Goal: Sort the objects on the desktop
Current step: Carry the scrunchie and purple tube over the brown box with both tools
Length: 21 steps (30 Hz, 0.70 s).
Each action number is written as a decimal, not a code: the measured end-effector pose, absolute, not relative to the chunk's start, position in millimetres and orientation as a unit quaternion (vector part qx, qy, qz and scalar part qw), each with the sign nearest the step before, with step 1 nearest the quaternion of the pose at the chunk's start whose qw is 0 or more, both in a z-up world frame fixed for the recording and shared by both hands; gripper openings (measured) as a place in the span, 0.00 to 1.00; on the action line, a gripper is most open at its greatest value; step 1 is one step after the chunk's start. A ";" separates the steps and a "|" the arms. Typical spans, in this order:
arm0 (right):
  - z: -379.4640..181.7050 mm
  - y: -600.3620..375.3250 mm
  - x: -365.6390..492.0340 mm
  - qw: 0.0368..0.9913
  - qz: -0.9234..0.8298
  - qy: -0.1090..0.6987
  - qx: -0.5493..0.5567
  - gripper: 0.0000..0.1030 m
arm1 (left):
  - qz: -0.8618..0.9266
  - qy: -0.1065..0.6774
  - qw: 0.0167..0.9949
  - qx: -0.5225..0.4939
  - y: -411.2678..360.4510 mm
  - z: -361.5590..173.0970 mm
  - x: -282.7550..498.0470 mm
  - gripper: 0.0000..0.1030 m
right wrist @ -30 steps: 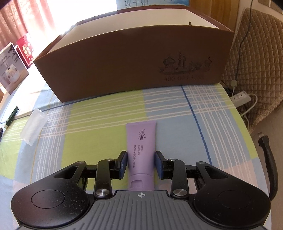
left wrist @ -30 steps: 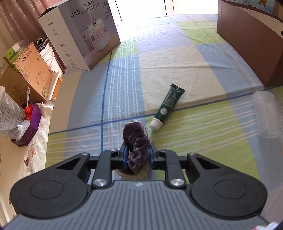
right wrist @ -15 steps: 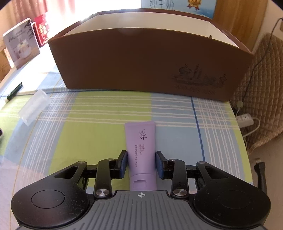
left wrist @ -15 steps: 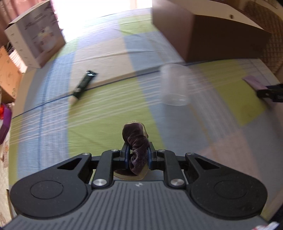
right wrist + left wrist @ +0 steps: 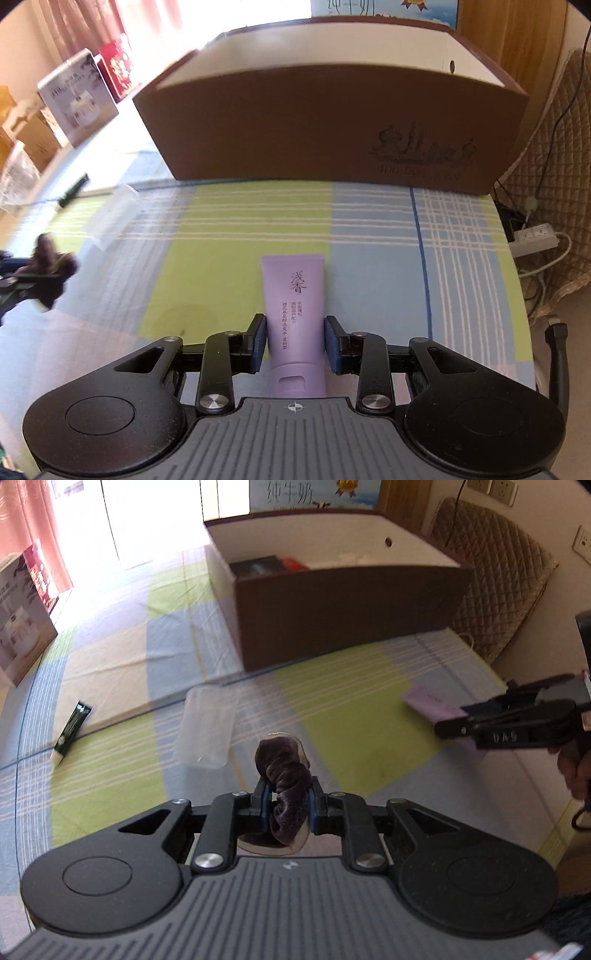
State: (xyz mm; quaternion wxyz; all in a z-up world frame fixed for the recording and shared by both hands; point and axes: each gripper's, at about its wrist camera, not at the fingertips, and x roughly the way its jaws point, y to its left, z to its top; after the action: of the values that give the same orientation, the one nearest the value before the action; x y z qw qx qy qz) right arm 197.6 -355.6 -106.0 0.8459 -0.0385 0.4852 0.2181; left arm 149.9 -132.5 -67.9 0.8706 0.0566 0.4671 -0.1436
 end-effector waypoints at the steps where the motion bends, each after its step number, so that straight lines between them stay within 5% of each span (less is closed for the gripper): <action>1: -100.6 -359.0 196.8 0.847 0.223 0.481 -0.033 0.29 | -0.146 0.463 0.872 0.056 -137.4 -63.4 151.8 0.15; 21: 7.2 -392.8 278.0 0.900 0.243 0.362 0.019 0.29 | -0.161 0.358 0.918 0.054 -216.8 19.4 275.6 0.15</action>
State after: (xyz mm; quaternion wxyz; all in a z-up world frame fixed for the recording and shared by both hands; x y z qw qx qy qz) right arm 278.0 -392.8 7.2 0.8998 0.0188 0.3619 0.2431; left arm 275.6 -216.8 19.4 0.9184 0.0538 0.3576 -0.1605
